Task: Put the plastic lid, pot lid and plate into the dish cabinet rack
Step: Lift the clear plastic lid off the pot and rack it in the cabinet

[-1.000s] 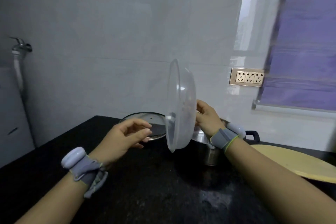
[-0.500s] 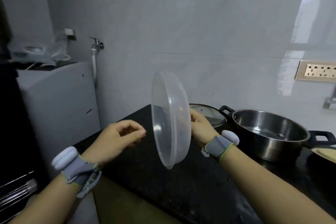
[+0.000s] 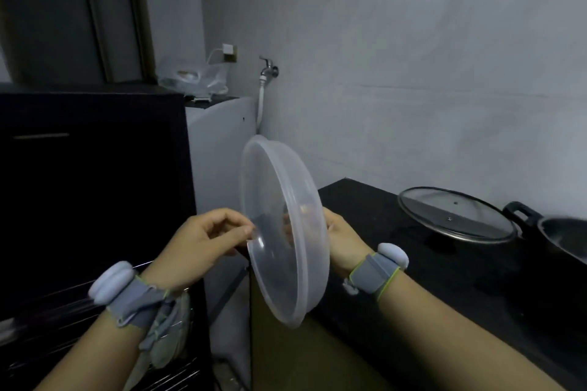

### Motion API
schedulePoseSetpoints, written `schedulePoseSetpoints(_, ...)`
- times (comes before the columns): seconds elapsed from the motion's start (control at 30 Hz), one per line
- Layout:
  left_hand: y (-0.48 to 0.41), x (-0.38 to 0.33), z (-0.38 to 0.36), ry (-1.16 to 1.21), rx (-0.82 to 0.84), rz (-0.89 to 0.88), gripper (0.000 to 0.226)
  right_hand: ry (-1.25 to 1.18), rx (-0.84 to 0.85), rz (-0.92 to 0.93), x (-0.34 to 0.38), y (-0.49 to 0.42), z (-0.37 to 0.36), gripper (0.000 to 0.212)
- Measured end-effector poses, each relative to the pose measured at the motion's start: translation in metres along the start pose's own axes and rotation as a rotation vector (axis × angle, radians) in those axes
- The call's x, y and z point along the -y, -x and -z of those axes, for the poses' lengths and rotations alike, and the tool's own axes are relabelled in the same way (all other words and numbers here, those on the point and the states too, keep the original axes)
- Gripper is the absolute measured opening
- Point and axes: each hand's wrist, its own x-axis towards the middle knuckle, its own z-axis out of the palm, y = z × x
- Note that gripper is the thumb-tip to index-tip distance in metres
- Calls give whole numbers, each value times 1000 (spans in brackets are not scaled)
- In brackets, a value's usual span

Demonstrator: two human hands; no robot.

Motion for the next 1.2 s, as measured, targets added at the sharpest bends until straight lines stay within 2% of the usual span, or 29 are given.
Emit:
schedulePoseSetpoints(0.1,12,5,35,10,-112,25,10,-60,126,6,-9,-21,-30,19)
schedulePoseSetpoints(0.17,19,9,51,13,-165,47,11,-74,178,11,-13,-29,-45,22)
schedulePoseSetpoints(0.47,33,27,92,-45,-268,101,22,-30,325,-3,-32,-48,-93,28)
schedulePoseSetpoints(0.67,36,50,115,-116,-365,242,13,-21,376,-51,-46,-65,-101,25)
schedulePoseSetpoints(0.9,43,58,117,-5,-433,264,14,-95,355,-112,-67,-85,-145,21)
schedulePoseSetpoints(1.0,49,50,120,69,-414,195,21,-72,316,-151,-80,-96,-168,14)
schedulePoseSetpoints(1.1,53,41,122,122,-399,138,18,-88,268,-165,-87,-101,-188,15)
schedulePoseSetpoints(1.2,57,36,132,104,-367,186,14,-122,236,-177,-89,-105,-207,12)
